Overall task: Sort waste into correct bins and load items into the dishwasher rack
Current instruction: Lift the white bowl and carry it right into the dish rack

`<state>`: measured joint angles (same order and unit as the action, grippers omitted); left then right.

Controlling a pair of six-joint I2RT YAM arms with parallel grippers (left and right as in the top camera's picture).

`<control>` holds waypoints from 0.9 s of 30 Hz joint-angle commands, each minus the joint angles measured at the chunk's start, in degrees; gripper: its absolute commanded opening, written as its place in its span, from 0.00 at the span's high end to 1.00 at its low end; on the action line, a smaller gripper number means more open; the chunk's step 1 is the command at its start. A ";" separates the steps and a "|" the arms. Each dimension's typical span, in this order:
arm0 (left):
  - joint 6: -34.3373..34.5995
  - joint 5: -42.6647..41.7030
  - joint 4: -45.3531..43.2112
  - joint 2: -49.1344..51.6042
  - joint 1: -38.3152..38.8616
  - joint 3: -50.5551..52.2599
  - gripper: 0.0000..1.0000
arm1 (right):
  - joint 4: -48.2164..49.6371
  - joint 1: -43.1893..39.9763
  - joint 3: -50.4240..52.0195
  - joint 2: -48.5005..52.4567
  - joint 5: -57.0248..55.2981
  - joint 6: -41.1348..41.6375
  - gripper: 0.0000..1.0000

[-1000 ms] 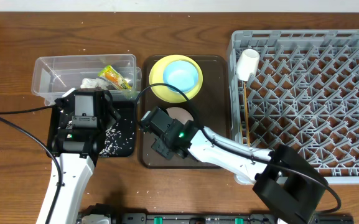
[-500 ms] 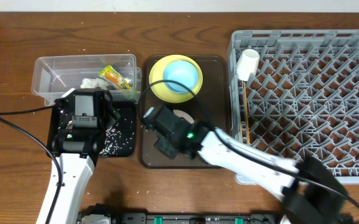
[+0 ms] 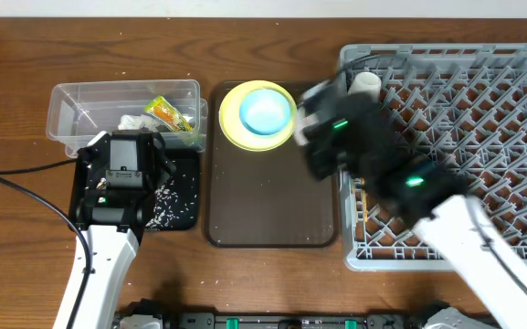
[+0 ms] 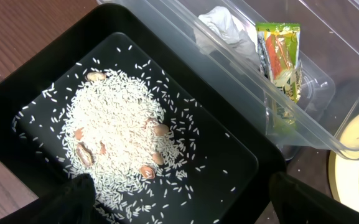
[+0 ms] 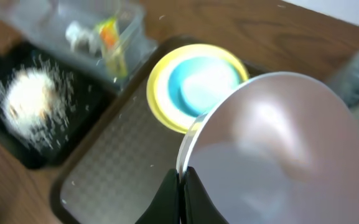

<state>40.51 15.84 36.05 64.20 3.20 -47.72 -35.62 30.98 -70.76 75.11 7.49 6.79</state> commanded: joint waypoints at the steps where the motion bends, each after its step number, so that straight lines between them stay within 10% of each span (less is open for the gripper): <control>1: 0.57 1.38 0.13 0.22 -0.28 -1.46 0.08 | -1.09 -9.38 -0.44 -1.99 19.19 4.31 0.99; 13: 0.57 1.36 0.13 0.22 -0.28 -1.46 0.08 | -2.95 -34.16 -0.26 0.44 53.46 -0.52 0.99; 27: 1.86 1.18 0.13 0.22 -0.28 -1.46 0.08 | 0.17 -41.38 -0.26 7.82 55.78 -9.90 0.99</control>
<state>41.78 15.84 36.05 64.20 3.20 -47.72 -36.64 -8.40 -70.76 81.17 60.47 0.10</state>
